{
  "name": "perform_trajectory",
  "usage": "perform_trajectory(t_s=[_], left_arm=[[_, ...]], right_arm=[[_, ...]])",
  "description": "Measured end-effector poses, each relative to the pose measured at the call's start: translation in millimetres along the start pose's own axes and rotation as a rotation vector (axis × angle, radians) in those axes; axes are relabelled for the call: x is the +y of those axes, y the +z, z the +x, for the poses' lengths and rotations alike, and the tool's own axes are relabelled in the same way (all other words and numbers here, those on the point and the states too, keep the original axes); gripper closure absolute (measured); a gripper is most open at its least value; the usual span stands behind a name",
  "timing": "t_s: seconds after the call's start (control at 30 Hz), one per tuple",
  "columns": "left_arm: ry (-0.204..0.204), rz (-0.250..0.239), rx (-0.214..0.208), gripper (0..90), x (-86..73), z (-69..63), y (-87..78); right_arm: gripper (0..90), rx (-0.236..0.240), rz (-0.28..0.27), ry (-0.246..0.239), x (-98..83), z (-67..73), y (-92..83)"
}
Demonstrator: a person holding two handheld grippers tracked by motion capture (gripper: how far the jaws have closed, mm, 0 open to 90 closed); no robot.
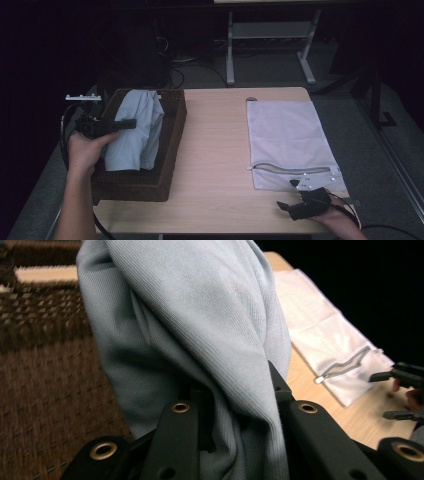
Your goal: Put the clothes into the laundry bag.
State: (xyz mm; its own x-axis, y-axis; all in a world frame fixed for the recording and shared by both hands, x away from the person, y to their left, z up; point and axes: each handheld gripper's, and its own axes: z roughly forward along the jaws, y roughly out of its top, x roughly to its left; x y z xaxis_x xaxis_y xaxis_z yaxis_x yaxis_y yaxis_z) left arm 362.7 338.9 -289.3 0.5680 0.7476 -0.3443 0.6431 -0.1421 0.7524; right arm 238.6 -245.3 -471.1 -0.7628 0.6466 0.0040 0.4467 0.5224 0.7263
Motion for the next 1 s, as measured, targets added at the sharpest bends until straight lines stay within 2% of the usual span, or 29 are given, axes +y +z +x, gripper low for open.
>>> perform_trajectory(t_s=[0.17, 0.43, 0.6, 0.73, 1.0], left_arm=[[0.032, -0.017, -0.005, 74.3, 10.3, -13.1, -6.7], [0.071, -0.053, -0.058, 74.3, 22.7, -33.6, -10.9], [0.099, -0.062, -0.075, 74.3, 30.7, -49.5, -9.1], [0.121, -0.078, -0.106, 74.3, 37.3, -62.8, -6.2], [0.159, -0.082, -0.159, 74.3, 47.1, -85.6, 8.2]], right_arm=[[11.9, -0.001, -0.001, -0.002, 0.0, 0.0, 0.0], [11.9, -0.002, -0.004, -0.001, 0.0, -0.2, 0.1], [11.9, -0.002, -0.005, -0.001, 0.1, -0.1, 0.1], [11.9, -0.001, -0.004, -0.001, 0.1, 0.0, 0.3], [11.9, -0.002, -0.006, -0.003, -0.1, -0.3, -0.3]])
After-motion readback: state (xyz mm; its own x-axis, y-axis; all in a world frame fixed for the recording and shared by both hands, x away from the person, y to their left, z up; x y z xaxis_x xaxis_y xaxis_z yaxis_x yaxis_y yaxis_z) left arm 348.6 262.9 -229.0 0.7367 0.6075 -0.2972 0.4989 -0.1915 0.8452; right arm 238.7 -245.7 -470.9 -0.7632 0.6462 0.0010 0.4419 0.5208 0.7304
